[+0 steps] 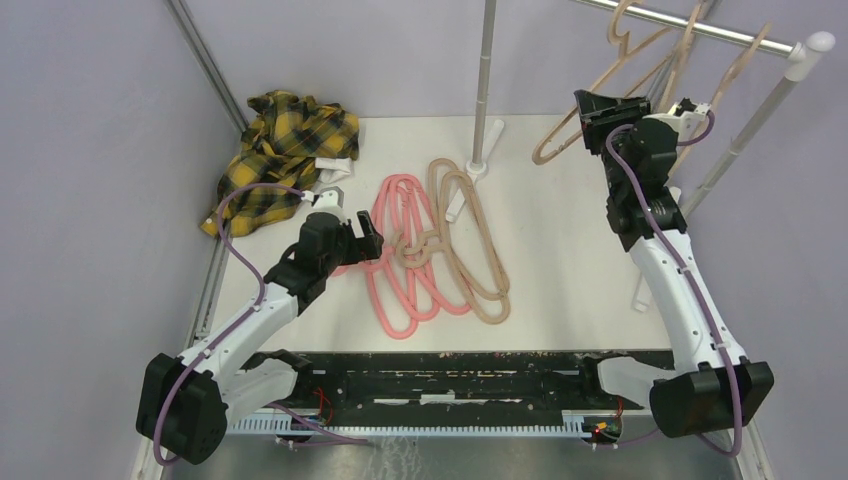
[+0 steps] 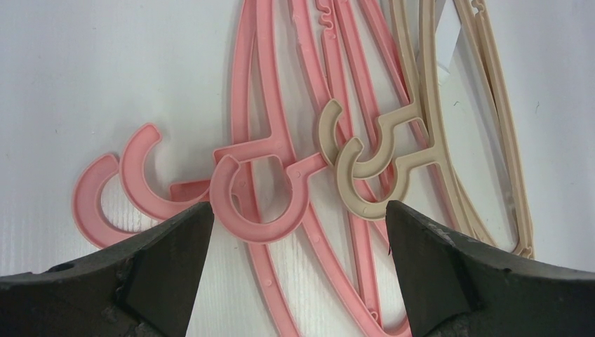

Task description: Organize the hangers

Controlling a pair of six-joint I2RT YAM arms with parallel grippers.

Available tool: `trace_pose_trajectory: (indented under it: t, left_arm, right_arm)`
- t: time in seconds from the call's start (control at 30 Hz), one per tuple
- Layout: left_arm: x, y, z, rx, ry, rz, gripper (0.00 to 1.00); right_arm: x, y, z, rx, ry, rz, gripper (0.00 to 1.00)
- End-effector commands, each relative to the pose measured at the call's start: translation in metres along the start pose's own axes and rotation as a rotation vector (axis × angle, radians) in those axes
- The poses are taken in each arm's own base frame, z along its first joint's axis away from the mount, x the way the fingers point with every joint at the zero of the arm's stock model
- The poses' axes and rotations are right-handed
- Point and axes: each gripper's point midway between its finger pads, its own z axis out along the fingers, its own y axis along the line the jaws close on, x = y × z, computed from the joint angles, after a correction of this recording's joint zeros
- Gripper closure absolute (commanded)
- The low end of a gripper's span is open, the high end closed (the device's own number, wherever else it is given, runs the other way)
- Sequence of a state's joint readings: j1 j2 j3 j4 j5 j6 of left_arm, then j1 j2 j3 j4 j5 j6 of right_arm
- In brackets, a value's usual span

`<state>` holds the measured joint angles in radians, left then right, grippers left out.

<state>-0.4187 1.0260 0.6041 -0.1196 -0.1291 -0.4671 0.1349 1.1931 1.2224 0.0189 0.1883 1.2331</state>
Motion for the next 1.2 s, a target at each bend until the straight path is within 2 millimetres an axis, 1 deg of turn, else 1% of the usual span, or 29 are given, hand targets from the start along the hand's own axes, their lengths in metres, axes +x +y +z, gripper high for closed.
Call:
trace_pose_trajectory:
  t: [0.0, 0.17, 0.27, 0.4, 0.47, 0.63, 0.7, 0.77, 0.83, 0.93, 0.97, 1.03, 1.1, 1.17]
  left_arm:
    - [-0.007, -0.004, 0.001, 0.009, -0.029, -0.035, 0.01]
    - [-0.006, -0.005, 0.001, 0.012, -0.025, -0.035, 0.01]
    - [-0.006, -0.003, 0.001, 0.008, -0.028, -0.036, 0.01]
    - [-0.006, -0.004, 0.001, 0.01, -0.028, -0.038, 0.01]
    - [-0.005, -0.004, 0.002, 0.011, -0.024, -0.037, 0.01]
    - [-0.003, -0.003, 0.003, 0.008, -0.022, -0.038, 0.01]
    - [-0.003, -0.003, 0.003, 0.007, -0.021, -0.039, 0.01]
    - [-0.002, -0.003, 0.004, 0.008, -0.017, -0.038, 0.01]
    - [-0.002, -0.003, 0.005, 0.009, -0.016, -0.038, 0.01]
    - [-0.001, -0.003, 0.006, 0.006, -0.012, -0.037, 0.01]
    - [-0.001, -0.003, 0.007, 0.006, -0.012, -0.037, 0.01]
    - [-0.001, -0.003, 0.007, 0.006, -0.013, -0.038, 0.01]
    - [-0.001, -0.003, 0.008, 0.005, -0.012, -0.038, 0.01]
    - [0.0, -0.002, 0.008, 0.001, -0.009, -0.039, 0.01]
  right_arm:
    - [-0.017, 0.009, -0.02, -0.008, -0.04, -0.028, 0.55]
    - [-0.018, 0.018, -0.035, -0.014, 0.0, -0.113, 0.37]
    - [-0.024, 0.026, -0.049, -0.026, 0.0, -0.163, 0.27]
    - [-0.031, 0.044, -0.068, -0.075, 0.005, -0.233, 0.19]
    - [-0.037, 0.054, -0.079, -0.096, 0.002, -0.28, 0.17]
    - [-0.056, 0.074, -0.104, -0.145, -0.047, -0.406, 0.16]
    - [-0.062, 0.08, -0.111, -0.159, -0.061, -0.483, 0.16]
    - [-0.063, 0.085, -0.113, -0.182, -0.057, -0.558, 0.16]
    - [-0.053, 0.096, -0.113, -0.249, -0.011, -0.615, 0.17]
    - [-0.021, 0.114, -0.107, -0.378, 0.154, -0.654, 0.24]
    - [-0.009, 0.117, -0.103, -0.408, 0.216, -0.656, 0.26]
    - [0.018, 0.116, -0.097, -0.441, 0.332, -0.677, 0.3]
    - [0.043, 0.11, -0.093, -0.445, 0.413, -0.73, 0.3]
    - [0.073, 0.103, -0.09, -0.441, 0.478, -0.788, 0.3]
